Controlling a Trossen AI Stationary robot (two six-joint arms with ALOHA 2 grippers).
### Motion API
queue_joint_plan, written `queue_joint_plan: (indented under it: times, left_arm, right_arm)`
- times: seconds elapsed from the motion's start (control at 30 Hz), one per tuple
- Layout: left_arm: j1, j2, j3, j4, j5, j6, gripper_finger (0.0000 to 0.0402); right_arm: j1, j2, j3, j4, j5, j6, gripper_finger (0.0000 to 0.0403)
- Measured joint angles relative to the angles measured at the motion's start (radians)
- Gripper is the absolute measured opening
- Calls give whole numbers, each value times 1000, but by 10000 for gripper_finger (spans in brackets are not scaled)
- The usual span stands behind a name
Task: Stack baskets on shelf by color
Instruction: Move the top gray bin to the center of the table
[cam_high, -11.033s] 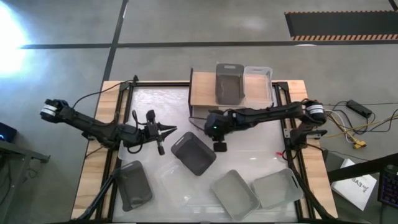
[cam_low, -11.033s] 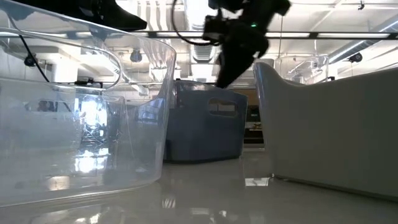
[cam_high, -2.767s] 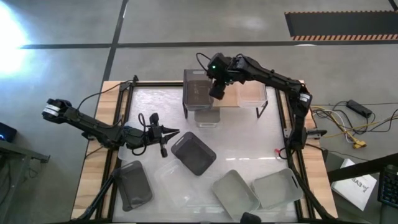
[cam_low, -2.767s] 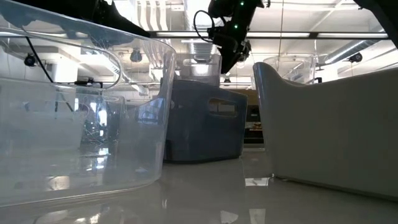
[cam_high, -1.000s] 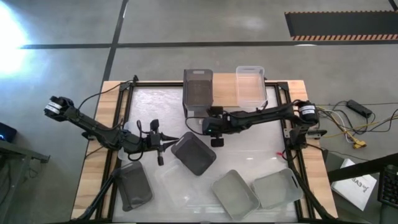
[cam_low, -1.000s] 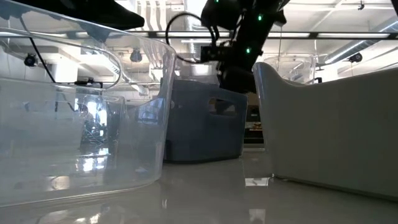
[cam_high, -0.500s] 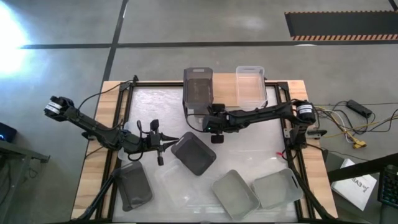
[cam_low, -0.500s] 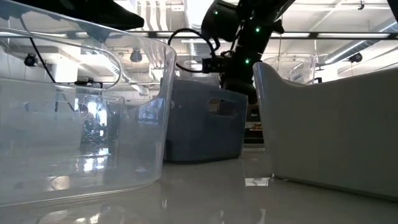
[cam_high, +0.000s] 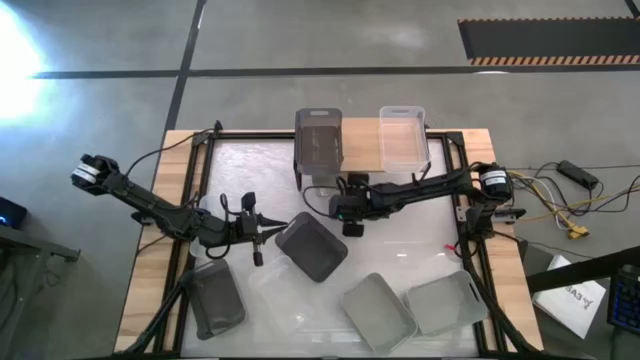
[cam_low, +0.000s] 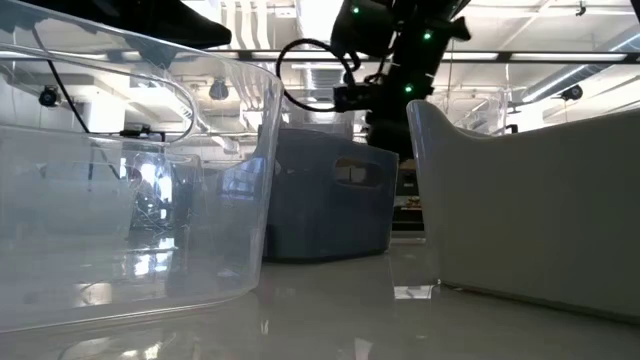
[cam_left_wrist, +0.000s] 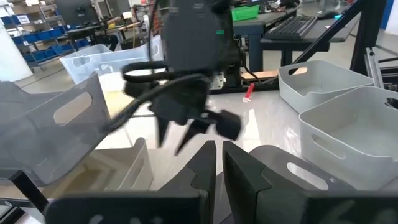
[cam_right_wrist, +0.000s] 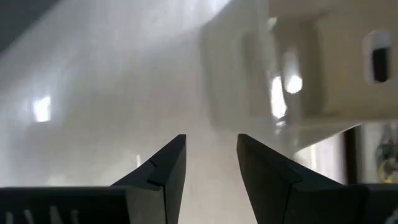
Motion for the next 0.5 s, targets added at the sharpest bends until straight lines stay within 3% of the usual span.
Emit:
queue_joint_plan:
  times: [0.2,0.3,0.5]
  left_arm:
    - [0,0,-14,0,0,0,12]
    - [0,0,-24,2,1,0,12]
    - [0,0,-33,2,9,0,12]
  right_arm:
    - [69,-12,-105,0,24,186,137]
    - [101,-39,-203,113,39,251,137]
    - [113,-136,-309,330,41,177,137]
